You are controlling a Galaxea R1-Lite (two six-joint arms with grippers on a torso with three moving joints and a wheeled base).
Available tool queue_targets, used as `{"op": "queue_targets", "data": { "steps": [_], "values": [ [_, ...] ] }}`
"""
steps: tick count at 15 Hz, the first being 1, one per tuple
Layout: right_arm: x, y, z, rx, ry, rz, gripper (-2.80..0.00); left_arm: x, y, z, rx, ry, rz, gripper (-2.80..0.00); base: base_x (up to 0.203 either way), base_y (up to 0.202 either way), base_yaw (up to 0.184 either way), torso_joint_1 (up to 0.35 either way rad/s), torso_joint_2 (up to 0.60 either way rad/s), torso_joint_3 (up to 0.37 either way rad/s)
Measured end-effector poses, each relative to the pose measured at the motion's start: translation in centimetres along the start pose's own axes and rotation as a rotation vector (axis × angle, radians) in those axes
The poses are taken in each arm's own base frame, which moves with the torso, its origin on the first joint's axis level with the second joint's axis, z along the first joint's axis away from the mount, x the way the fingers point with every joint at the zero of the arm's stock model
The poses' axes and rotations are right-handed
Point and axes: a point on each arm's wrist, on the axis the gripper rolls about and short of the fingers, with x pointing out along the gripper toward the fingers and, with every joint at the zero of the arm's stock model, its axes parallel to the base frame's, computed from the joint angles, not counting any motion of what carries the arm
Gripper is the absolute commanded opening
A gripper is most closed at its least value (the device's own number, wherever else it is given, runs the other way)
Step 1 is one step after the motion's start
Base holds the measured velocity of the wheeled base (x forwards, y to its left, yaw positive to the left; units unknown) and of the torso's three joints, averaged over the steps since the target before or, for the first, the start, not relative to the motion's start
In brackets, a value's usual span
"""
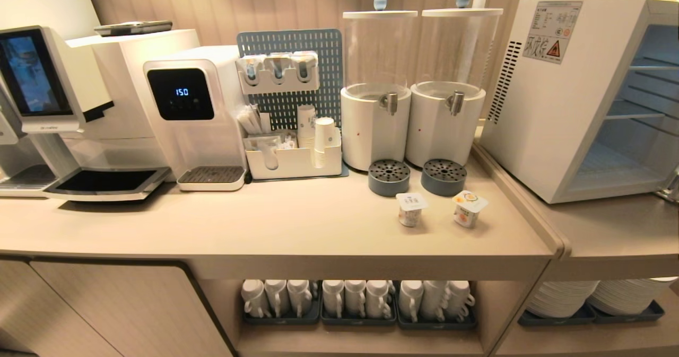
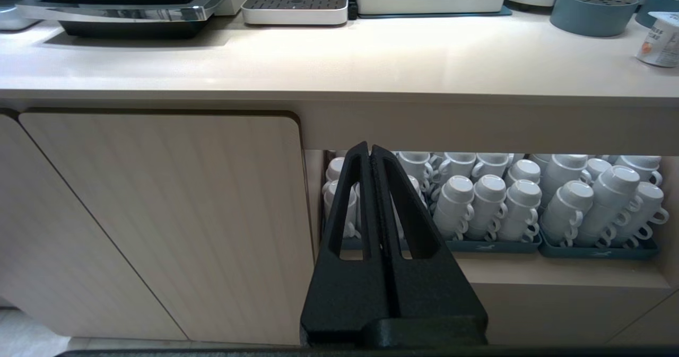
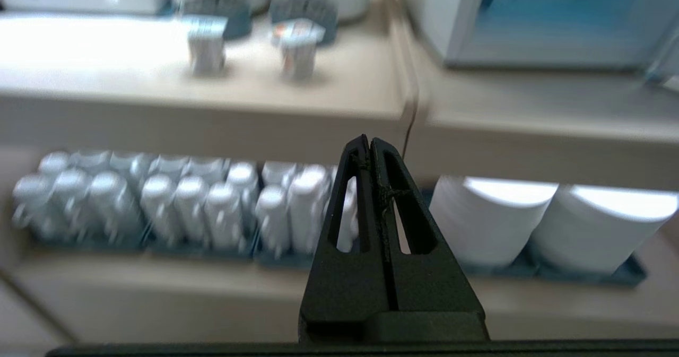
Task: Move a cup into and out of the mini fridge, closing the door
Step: Close the freezer door
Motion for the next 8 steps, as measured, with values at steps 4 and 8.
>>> {"op": "queue_targets", "data": {
  "steps": [4,8],
  "values": [
    [-0.25,0.09,-0.69,0.029,0.107,0.016,-2.80,0.00,0.00,0.00,0.000,0.000,0.000,-2.80,0.000,0.000,0.000,0.000,0.00,0.000],
    [-0.27,0.08,-0.63,0.032,0.106,0.015,-2.80,0.00,0.00,0.00,0.000,0.000,0.000,-2.80,0.000,0.000,0.000,0.000,0.00,0.000]
  ]
}}
